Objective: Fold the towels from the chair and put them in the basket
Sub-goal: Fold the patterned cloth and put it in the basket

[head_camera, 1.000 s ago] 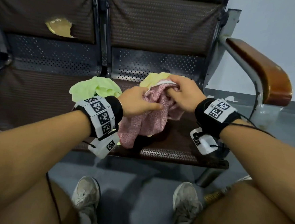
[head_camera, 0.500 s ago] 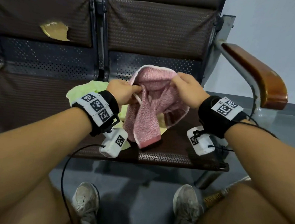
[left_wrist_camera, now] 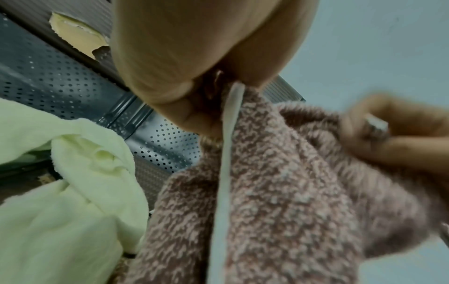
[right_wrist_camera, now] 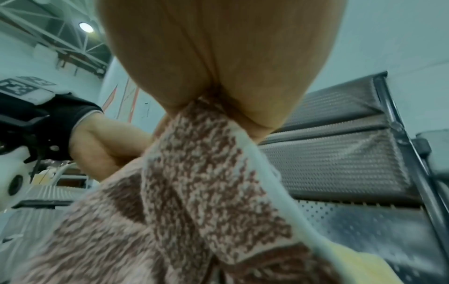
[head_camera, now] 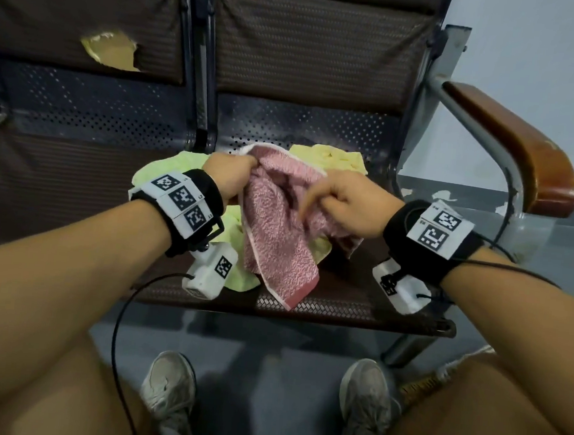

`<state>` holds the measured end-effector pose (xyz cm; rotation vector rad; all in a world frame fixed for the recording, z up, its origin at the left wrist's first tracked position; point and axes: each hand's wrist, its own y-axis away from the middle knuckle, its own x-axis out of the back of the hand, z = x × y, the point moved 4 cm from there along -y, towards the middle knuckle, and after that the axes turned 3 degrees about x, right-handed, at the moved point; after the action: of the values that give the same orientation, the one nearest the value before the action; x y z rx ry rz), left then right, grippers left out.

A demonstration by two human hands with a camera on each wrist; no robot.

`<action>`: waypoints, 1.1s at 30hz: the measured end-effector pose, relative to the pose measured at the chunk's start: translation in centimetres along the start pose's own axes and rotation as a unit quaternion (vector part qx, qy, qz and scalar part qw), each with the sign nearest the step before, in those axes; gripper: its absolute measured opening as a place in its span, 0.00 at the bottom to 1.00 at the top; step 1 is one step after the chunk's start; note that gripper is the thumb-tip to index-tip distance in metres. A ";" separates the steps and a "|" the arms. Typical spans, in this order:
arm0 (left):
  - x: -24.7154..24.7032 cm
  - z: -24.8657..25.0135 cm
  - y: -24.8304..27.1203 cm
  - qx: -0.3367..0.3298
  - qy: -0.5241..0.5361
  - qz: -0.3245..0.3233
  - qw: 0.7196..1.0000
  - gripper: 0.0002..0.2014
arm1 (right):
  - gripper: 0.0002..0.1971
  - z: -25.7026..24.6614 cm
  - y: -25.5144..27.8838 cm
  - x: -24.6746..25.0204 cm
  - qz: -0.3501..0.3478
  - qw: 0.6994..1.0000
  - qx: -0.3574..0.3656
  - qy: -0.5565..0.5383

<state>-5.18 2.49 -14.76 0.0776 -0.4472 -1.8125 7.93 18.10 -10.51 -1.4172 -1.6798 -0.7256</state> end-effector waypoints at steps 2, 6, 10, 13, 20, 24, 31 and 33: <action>0.4 0.8 -0.2 -0.012 0.067 0.022 0.997 0.07 | 0.21 1.3 0.2 -1.2 -0.052 0.997 -0.048 0.033; 0.2 1.8 0.1 -0.033 0.070 -0.004 0.997 0.10 | 0.21 4.1 0.5 -1.0 -0.049 0.982 -0.160 0.087; -1.0 2.1 1.7 -0.043 0.093 -0.044 0.994 0.11 | 0.14 2.9 -0.1 0.8 0.108 0.981 -0.144 0.069; -2.5 2.6 3.7 -0.018 0.199 -0.083 0.976 0.12 | 0.31 1.0 -0.8 -1.2 0.063 0.987 -0.130 0.071; -4.3 3.2 5.1 -0.041 0.172 -0.106 0.979 0.01 | 0.10 3.7 -1.7 -2.4 0.061 0.971 -0.216 0.084; -1.4 2.4 2.5 -0.052 0.090 -0.038 0.994 0.15 | 0.10 5.0 -0.3 0.7 0.162 0.967 -0.178 0.083; 0.1 0.7 0.1 -0.060 -0.225 -0.038 0.972 0.19 | 0.14 5.5 0.8 3.0 0.208 0.960 -0.094 0.159; 1.0 1.4 -0.8 -0.079 -0.186 0.035 0.979 0.19 | 0.09 5.6 0.9 1.8 0.132 0.976 -0.097 0.142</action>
<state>-6.59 2.06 -13.59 -0.3896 -0.5591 -1.7898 7.57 23.88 -11.93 -1.5527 -1.1994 -0.9095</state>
